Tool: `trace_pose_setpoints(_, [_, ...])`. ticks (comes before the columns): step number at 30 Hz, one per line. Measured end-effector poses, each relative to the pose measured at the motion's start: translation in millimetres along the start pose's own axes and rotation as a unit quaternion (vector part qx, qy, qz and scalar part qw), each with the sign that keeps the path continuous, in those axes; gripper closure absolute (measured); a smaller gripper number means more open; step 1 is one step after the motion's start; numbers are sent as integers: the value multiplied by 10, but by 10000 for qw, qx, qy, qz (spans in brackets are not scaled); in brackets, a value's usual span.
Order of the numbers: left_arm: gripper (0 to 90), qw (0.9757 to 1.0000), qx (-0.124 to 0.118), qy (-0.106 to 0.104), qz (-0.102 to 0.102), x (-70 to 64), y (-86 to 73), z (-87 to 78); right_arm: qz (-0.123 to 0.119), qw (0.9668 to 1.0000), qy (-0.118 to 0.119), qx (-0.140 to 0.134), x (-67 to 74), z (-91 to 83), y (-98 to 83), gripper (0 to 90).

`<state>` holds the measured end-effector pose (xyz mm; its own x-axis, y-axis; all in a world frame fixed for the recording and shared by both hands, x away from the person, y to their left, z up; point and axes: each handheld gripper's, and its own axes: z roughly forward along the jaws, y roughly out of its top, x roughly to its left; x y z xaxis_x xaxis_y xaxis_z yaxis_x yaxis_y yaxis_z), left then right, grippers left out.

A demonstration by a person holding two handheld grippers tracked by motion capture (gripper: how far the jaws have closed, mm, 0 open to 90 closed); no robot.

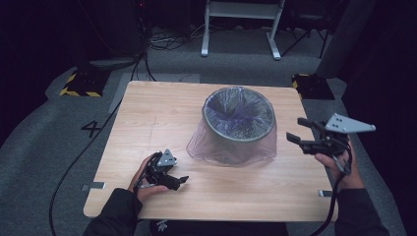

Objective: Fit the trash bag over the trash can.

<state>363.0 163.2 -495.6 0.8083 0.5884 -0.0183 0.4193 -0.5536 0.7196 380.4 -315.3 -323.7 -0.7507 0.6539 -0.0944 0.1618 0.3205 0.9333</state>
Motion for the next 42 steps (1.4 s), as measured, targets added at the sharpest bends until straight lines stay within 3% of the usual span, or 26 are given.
trace_pose_setpoints(3, [155,10000,-32,-53,-11,-6,-9,3,-120,9997,145,124,81,264,383,315])
trace_pose_setpoints(5, [155,10000,-29,-68,-40,1,-19,15,-161,9994,193,256,107,410,525,322])
trace_pose_setpoints(7, [155,10000,44,-51,-32,4,-31,34,-404,9972,190,597,159,663,690,324])
trace_pose_setpoints(8, [155,9999,123,-35,14,2,-38,50,-452,9966,117,681,180,747,729,333])
trace_pose_setpoints(9, [153,9999,104,2,58,-6,-44,53,-362,9953,256,864,209,911,778,347])
trace_pose_setpoints(11, [152,9999,87,-6,61,-7,-50,52,-384,9915,277,1213,246,1101,787,356])
trace_pose_setpoints(14, [151,10000,53,-26,64,-9,-65,48,-389,9814,181,1870,269,1361,724,371])
trace_pose_setpoints(19, [151,10000,54,-11,61,-14,-71,43,-352,9678,260,2479,276,1534,621,342])
trace_pose_setpoints(22, [151,10000,57,-10,57,-14,-71,42,-315,9648,262,2599,268,1588,569,321])
trace_pose_setpoints(25, [151,10000,58,-7,57,-13,-71,42,-320,9684,221,2465,262,1553,573,285])
trace_pose_setpoints(26, [150,10000,58,-7,57,-13,-71,42,-333,9719,155,2324,257,1510,593,269])
trace_pose_setpoints(28, [151,10000,59,-8,56,-13,-71,42,-225,9825,78,1848,237,1350,641,262])
trace_pose_setpoints(30, [150,10000,58,-7,56,-13,-71,42,-174,9897,19,1422,233,1092,654,246])
trace_pose_setpoints(33, [150,10000,59,-9,56,-13,-71,42,-354,9922,-231,1169,244,766,589,231])
trace_pose_setpoints(37, [150,10000,58,-11,55,-13,-71,43,-296,9958,-283,814,254,331,378,221])
trace_pose_setpoints(41, [149,10000,65,1,47,-16,-70,42,-272,9966,-276,732,276,48,42,206])
trace_pose_setpoints(42, [148,10000,67,4,49,-16,-69,43,-237,9962,-286,793,279,-2,-110,204])
